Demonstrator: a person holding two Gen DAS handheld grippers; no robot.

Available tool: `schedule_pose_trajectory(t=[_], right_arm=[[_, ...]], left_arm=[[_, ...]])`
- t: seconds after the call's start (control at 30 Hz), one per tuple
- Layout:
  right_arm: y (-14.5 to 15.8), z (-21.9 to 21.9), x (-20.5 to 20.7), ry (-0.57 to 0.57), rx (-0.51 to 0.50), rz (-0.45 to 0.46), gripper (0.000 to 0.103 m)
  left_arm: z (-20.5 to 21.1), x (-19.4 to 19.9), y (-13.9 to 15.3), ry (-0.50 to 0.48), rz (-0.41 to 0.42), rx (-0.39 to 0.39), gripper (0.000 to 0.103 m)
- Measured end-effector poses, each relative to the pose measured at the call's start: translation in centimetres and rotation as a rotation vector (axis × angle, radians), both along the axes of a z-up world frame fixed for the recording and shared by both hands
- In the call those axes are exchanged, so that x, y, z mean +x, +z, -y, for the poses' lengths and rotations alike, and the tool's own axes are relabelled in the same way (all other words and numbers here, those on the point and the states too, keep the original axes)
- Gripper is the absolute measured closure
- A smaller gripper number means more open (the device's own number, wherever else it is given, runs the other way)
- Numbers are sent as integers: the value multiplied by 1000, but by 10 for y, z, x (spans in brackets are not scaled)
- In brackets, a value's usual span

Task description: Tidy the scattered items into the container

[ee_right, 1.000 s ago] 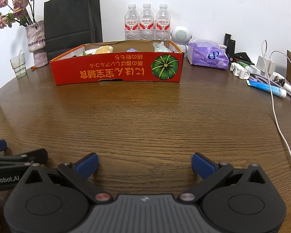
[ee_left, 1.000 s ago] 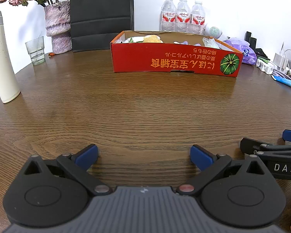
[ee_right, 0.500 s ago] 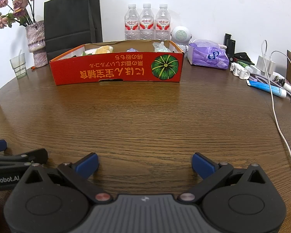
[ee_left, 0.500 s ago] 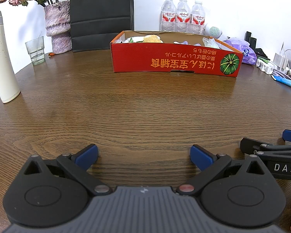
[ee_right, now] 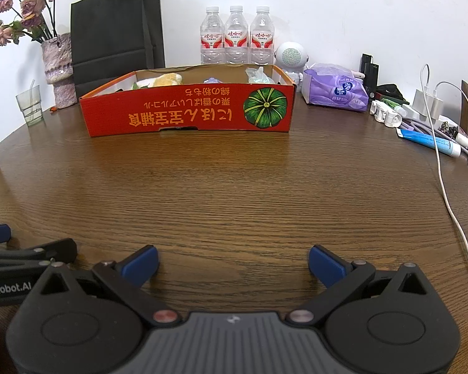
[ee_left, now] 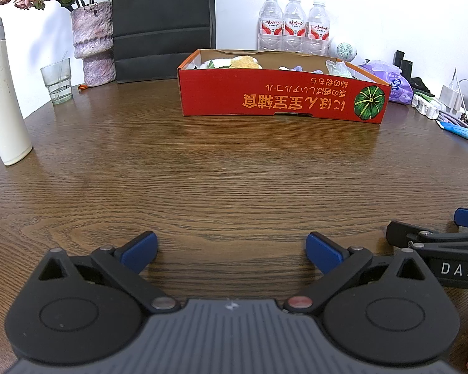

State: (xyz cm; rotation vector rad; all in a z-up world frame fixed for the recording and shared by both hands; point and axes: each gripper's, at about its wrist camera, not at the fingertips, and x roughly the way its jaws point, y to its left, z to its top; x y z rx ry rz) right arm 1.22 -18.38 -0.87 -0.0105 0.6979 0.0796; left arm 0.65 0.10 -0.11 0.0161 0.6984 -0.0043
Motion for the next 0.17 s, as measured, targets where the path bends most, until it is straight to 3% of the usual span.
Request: schedule_pose_trajectory(t=[0.17], right_arm=[[0, 0, 0, 0, 0, 0, 0]], left_arm=[[0, 0, 0, 0, 0, 0, 0]])
